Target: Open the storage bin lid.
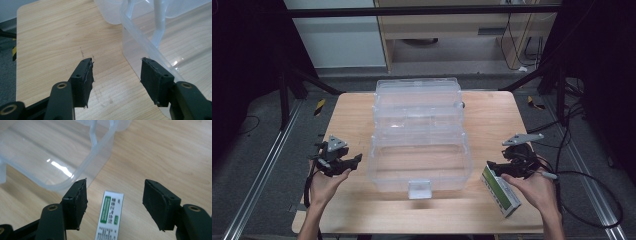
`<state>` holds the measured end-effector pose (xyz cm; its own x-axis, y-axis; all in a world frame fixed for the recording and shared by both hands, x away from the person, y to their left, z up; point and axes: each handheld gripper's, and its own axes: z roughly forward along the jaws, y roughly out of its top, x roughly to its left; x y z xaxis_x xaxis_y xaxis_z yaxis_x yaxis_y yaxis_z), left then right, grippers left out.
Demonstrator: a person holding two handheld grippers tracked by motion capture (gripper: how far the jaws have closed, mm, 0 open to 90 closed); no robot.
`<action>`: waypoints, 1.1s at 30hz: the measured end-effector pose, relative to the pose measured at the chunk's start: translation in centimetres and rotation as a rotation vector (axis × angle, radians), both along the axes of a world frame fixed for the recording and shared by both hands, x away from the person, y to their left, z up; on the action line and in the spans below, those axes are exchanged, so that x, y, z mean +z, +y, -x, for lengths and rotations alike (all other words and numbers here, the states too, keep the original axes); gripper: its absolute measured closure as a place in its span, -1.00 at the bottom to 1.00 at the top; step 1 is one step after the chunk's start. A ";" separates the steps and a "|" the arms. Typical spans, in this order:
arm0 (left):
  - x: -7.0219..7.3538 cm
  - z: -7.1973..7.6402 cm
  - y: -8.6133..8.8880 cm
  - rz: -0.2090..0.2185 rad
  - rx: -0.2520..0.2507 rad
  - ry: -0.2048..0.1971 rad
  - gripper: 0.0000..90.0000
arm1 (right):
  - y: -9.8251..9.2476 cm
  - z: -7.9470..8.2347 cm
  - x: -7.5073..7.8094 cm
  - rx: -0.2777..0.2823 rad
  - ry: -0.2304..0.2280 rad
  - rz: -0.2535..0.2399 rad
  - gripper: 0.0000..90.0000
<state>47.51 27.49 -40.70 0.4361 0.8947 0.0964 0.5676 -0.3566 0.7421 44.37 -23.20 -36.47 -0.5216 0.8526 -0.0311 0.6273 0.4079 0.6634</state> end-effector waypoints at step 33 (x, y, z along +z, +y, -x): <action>-0.1 -0.2 0.7 -0.015 0.028 0.002 -0.09 | -0.2 0.8 -0.6 -0.014 0.183 0.117 -0.22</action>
<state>47.73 28.23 -40.84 0.4112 0.9050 0.1089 0.5789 -0.3516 0.7357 43.54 -23.39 -37.09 -0.5162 0.8557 -0.0363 0.7390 0.4665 0.4861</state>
